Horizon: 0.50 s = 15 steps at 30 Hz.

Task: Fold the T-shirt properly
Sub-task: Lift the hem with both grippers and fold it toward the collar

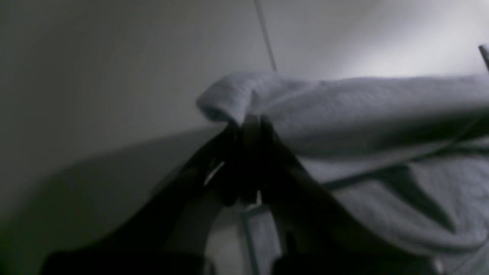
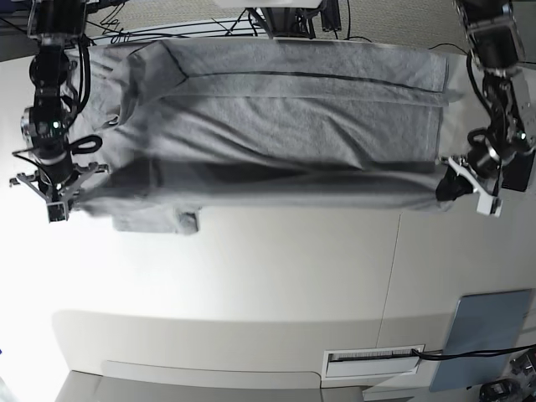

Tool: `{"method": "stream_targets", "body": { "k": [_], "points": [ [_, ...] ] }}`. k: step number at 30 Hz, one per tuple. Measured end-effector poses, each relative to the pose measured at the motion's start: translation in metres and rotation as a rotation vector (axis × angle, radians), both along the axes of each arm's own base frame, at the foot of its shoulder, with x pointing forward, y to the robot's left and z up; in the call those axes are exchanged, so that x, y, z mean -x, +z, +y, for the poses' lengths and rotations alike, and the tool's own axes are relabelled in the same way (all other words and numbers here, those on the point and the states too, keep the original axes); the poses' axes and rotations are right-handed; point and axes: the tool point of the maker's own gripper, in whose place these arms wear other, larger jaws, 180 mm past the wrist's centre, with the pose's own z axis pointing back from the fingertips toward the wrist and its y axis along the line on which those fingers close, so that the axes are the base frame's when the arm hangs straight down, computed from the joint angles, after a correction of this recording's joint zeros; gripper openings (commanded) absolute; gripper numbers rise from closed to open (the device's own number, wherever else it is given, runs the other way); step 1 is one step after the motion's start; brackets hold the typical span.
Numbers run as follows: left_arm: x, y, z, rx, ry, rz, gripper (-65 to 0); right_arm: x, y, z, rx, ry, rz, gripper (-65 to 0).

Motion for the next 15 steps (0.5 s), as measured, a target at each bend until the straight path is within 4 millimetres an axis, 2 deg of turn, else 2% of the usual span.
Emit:
{"method": "stream_targets", "body": {
  "k": [6,9,12,15],
  "points": [
    [0.033,-0.011,-0.008,-0.027,-0.035,0.042,-65.0,0.026,0.014,-0.004,0.031,-0.022,0.0,-65.0],
    [0.041,-0.013,-0.009,-0.034,-0.044,0.051,-65.0,0.039,0.01,-0.009,0.039,-0.038,0.026,-65.0],
    [0.042,-0.013,-0.01,-0.031,-0.043,0.05,-65.0,0.04,0.007,-0.007,0.036,-0.024,0.038,-63.9],
    [0.039,-0.01,-0.01,-0.026,-0.038,0.031,-65.0,0.031,0.009,0.006,0.015,0.05,0.04,-46.6]
  ]
}}
